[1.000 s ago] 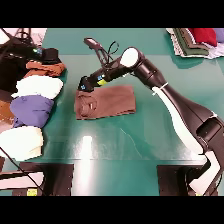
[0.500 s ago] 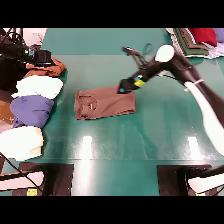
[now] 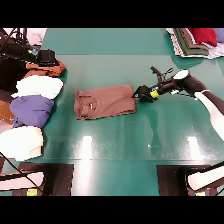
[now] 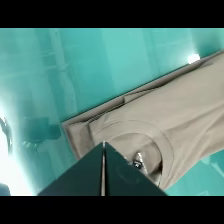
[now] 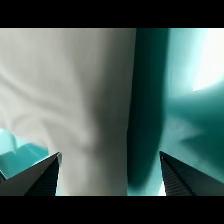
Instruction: Fold the shirts.
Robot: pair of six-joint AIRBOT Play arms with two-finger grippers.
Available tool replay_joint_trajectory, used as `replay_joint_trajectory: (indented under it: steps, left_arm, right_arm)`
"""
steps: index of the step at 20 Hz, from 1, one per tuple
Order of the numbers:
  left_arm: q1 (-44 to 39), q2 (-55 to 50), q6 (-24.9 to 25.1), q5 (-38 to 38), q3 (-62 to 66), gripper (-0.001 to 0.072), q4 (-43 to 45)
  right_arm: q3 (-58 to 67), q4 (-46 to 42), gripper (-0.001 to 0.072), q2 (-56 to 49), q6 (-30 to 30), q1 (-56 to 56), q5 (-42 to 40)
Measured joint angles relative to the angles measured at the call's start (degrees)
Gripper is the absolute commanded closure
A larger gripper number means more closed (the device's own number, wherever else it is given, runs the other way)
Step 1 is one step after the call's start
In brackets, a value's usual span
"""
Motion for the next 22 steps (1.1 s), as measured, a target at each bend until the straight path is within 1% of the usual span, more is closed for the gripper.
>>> replay_joint_trajectory:
  steps: [1,2,3,5,6,10,14,17,22]
  left_arm:
    - [-0.33,-0.02,0.26,0.04,-0.02,0.0682,-0.02]
    - [-0.57,-0.02,0.50,0.11,-0.02,0.0683,-0.04]
    - [-0.74,-0.02,0.63,0.09,-0.02,0.0682,-0.13]
    - [-0.96,-0.02,0.83,-0.02,-0.02,0.0682,-0.26]
    - [-1.01,-0.04,0.90,-0.13,-0.02,0.0682,-0.26]
    - [-1.42,-0.02,1.03,-0.83,-0.02,0.0683,-0.68]
    - [-3.87,-0.04,1.14,-1.29,-0.02,0.0683,-0.92]
    - [-6.93,-0.04,1.16,-1.05,-0.02,0.0683,-1.05]
    - [-10.97,-0.04,1.14,0.07,-0.02,0.0683,-1.09]
  right_arm:
    - [1.36,1.40,0.0045,-1.90,-0.35,0.76,0.04]
    - [3.04,2.93,0.0064,-3.85,-0.63,1.75,0.24]
    - [4.61,4.20,0.0210,-5.60,-0.76,2.67,0.61]
    - [7.76,4.26,0.0622,-8.76,-1.03,4.63,0.90]
    - [8.98,4.59,0.0694,-9.75,-1.18,5.35,1.09]
    - [11.63,5.46,0.0695,-9.73,-1.79,6.54,1.99]
    - [6.78,5.38,0.0695,-0.44,-1.64,1.88,0.37]
    - [0.11,1.92,0.0695,9.38,-0.87,-6.78,-1.16]
    - [-11.54,-3.98,0.0695,25.27,1.33,-29.75,-6.08]
